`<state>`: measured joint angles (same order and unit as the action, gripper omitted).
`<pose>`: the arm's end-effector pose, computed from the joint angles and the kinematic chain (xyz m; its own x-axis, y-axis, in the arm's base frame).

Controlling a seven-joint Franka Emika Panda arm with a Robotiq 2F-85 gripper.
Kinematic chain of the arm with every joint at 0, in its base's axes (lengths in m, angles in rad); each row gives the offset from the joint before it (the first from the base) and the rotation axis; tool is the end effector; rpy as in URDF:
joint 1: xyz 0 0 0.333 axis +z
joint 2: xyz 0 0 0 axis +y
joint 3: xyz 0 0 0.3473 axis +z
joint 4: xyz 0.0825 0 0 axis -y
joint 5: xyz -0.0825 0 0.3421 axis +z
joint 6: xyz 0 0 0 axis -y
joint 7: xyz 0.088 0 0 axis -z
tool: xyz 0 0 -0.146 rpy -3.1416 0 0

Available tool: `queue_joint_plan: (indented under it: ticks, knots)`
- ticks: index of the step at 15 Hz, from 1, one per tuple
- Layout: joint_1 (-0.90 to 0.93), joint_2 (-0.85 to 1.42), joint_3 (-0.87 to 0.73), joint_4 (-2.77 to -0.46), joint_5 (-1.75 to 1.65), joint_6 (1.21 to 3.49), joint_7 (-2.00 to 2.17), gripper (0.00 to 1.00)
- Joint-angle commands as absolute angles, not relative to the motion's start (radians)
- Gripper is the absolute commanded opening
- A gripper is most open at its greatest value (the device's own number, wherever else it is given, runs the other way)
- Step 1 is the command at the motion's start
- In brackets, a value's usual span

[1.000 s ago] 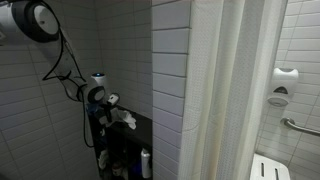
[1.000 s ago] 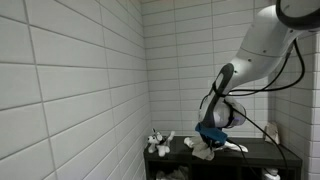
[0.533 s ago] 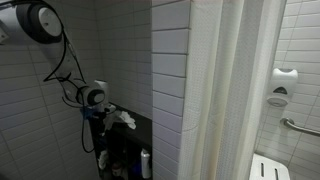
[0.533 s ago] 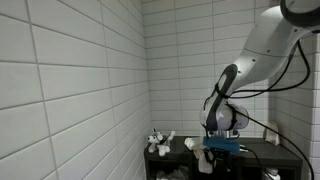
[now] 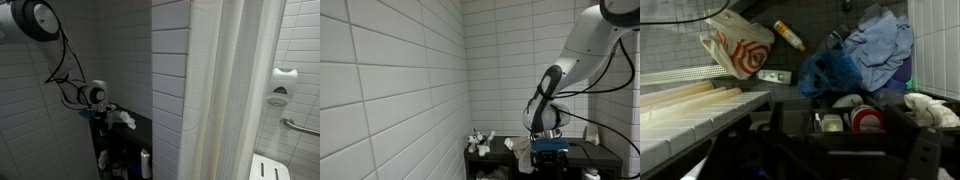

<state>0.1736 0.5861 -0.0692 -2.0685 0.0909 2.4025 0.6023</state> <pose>0.5398 0.0589 0.1503 0.8181 -0.5368 -0.2061 -0.5192 -0.8437 0.1363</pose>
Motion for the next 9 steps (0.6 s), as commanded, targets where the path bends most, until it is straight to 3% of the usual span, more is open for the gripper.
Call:
queue_joint_plan:
  ticks: [1, 9]
  knots:
    - [0.218, 0.479, -0.107, -2.181, 0.006, 2.477, 0.614, 1.0]
    - [0.268, 0.274, -0.147, -2.417, -0.133, 2.711, 0.676, 1.0]
